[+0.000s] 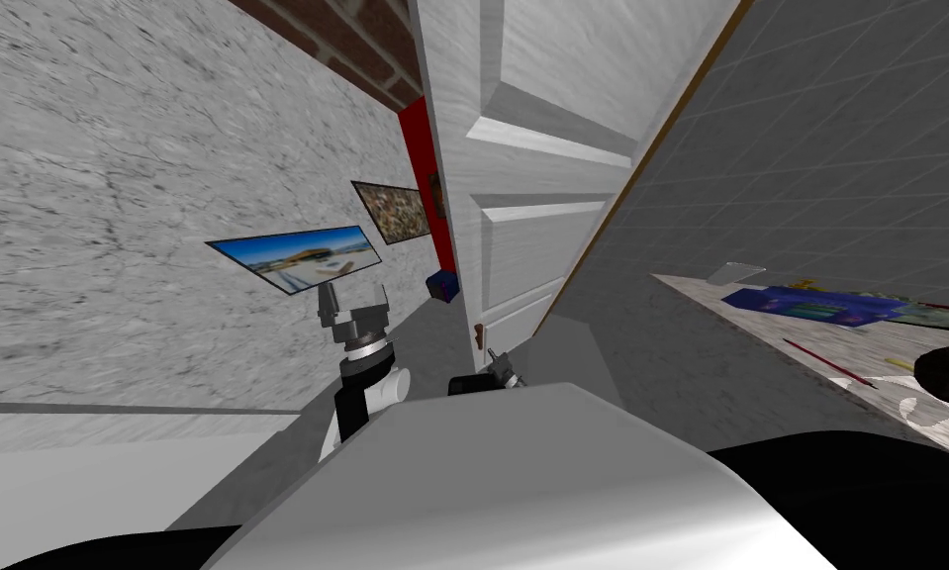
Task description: Push the door open
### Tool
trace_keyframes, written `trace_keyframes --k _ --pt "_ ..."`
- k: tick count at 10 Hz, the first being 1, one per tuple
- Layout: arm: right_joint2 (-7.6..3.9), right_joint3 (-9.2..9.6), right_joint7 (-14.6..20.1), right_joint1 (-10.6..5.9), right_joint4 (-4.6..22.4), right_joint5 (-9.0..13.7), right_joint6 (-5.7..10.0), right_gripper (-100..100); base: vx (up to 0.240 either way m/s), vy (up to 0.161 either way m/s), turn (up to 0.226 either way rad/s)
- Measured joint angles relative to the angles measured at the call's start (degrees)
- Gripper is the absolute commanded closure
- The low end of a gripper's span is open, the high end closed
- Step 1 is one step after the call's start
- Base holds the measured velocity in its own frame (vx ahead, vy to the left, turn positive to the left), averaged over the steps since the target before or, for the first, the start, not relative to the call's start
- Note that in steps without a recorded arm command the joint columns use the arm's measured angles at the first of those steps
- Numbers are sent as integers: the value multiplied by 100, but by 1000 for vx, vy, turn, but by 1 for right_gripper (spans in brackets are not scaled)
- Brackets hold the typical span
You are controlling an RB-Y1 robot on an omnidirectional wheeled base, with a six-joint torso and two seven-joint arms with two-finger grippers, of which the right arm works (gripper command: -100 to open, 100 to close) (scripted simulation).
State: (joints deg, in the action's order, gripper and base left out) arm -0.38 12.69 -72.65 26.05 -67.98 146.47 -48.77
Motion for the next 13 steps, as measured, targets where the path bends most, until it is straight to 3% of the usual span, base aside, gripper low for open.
trace_keyframes --k 1,3,5,6,7,10,13 --pt "0 0 0 0 0 0 0 -100 -77 35 -53" --pt "-146 11 -98 125 -44 236 -52 -100 -146 19 -55" --pt "-132 5 -210 230 -40 470 -144 -100 -128 15 -38" --pt "-68 5 -249 282 -54 572 -175 -100 -54 9 -10" --pt "-60 6 -259 289 -54 584 -183 -100 104 48 12" --pt "-186 -37 -260 193 11 550 -160 -100 179 67 4" --pt "-103 -76 -238 100 13 504 -95 -100 234 106 6"
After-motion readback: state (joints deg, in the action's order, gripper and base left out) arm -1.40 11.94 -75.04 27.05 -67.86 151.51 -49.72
